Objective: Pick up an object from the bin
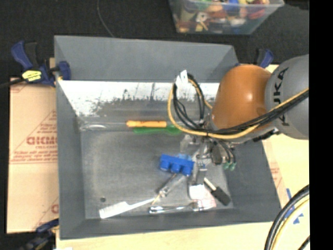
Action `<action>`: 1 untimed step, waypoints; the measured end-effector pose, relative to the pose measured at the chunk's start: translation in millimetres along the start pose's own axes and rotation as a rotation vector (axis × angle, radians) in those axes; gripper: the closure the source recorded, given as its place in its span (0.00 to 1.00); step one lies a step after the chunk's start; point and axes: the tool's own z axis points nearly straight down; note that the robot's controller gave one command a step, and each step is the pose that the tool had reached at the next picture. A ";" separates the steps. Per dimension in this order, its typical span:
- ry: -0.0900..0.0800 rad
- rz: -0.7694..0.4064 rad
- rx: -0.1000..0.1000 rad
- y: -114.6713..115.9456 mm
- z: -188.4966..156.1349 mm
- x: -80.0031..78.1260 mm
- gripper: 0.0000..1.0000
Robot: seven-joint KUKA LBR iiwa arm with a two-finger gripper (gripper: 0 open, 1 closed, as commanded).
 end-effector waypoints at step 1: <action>0.009 0.138 -0.006 -14.2 115.1 -51.3 0.00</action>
Offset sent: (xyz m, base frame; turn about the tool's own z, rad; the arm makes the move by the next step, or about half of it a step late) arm 0.0498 -0.0212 -0.1152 0.1144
